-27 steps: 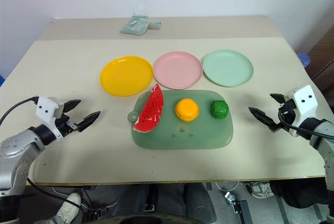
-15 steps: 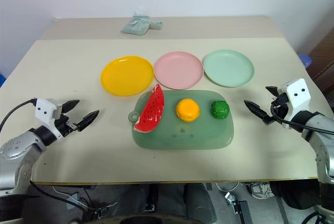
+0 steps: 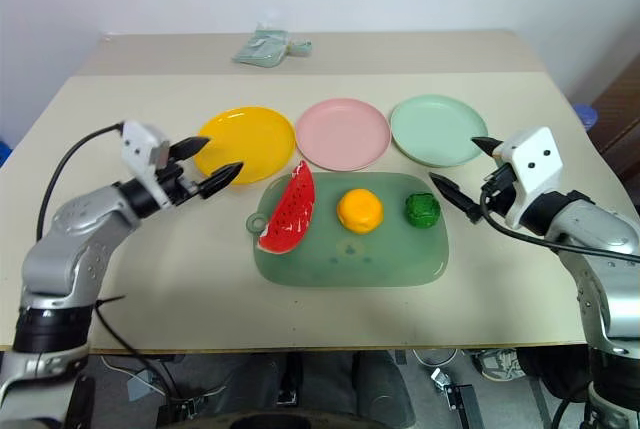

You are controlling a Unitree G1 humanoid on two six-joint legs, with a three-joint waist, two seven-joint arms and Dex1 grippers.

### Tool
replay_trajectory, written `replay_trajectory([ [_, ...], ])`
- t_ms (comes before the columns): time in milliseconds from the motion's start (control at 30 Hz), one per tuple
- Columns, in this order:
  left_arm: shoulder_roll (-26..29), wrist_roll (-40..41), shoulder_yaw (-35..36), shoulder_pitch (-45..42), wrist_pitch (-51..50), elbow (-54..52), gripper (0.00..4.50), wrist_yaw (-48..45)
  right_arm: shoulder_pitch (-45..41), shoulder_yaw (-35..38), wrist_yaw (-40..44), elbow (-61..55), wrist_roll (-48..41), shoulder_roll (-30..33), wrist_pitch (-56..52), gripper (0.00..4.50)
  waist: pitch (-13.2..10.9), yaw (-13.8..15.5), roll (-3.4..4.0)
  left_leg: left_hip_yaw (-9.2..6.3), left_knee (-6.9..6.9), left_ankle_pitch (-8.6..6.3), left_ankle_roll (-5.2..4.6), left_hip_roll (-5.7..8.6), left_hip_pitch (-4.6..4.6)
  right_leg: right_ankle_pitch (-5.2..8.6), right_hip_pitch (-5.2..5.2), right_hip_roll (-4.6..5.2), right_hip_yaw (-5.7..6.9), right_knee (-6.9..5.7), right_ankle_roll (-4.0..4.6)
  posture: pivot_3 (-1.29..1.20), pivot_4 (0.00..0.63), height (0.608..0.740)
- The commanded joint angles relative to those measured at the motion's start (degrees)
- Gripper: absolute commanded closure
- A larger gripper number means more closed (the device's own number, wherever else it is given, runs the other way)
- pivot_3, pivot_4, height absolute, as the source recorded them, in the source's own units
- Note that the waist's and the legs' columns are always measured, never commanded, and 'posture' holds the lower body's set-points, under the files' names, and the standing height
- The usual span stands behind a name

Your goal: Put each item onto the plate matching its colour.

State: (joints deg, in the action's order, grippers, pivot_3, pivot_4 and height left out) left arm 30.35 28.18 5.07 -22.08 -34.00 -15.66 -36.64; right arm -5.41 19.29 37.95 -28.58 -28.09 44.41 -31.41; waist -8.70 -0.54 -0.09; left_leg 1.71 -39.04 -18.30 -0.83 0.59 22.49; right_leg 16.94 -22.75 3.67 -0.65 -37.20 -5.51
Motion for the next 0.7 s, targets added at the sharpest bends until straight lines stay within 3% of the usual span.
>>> replay_trajectory([
  [33, 1.5, -1.2, -7.7, -3.9, -8.1, -5.2, 0.00, 0.6, -1.0, -3.8, -1.4, -7.4, -4.2, -2.1, -3.3, 0.02, 0.0, -0.1, 0.00, 0.00, -0.01, 0.02, 0.03, 0.00, 0.00, 0.00, 0.00, -0.02, 0.00, -0.01, 0.00, 0.00, 0.150, 0.740],
  [233, -0.2, 1.3, -12.2, -9.1, -24.2, -9.3, 0.00, 5.1, 1.0, -9.2, -1.7, -11.1, -5.2, -3.7, -5.6, 0.02, 0.0, -0.1, -0.04, -0.01, -0.04, 0.04, 0.04, -0.01, 0.01, 0.00, -0.02, -0.10, -0.03, -0.03, 0.00, 0.00, 0.150, 0.740],
  [467, -0.4, 0.3, -15.2, -9.7, -31.2, -10.4, 0.00, 7.8, 2.9, -9.5, 0.4, -11.9, -5.9, -2.2, -5.7, 0.02, 0.0, 0.0, -0.04, -0.01, -0.08, 0.05, 0.05, 0.00, 0.01, 0.00, 0.00, -0.11, -0.03, -0.04, 0.00, 0.00, 0.150, 0.740],
  [567, -1.4, 0.4, -14.3, -9.6, -31.9, -9.6, 0.83, 8.4, 3.1, -9.5, 0.6, -12.0, -5.7, -2.1, -5.6, 0.00, 0.0, 0.0, -0.05, -0.02, -0.08, 0.08, 0.11, 0.00, 0.01, 0.00, 0.00, -0.11, -0.03, -0.03, 0.00, 0.00, 0.150, 0.740],
  [700, -1.1, -0.6, -14.8, -9.7, -31.0, -8.7, 2.85, 8.3, 3.0, -9.7, 0.5, -12.1, -5.5, -2.3, -5.6, 0.00, 0.0, 0.1, -0.06, -0.02, -0.10, 0.15, 0.22, 0.00, 0.01, 0.00, 0.01, -0.11, -0.03, -0.03, 0.00, 0.00, 0.150, 0.740],
])
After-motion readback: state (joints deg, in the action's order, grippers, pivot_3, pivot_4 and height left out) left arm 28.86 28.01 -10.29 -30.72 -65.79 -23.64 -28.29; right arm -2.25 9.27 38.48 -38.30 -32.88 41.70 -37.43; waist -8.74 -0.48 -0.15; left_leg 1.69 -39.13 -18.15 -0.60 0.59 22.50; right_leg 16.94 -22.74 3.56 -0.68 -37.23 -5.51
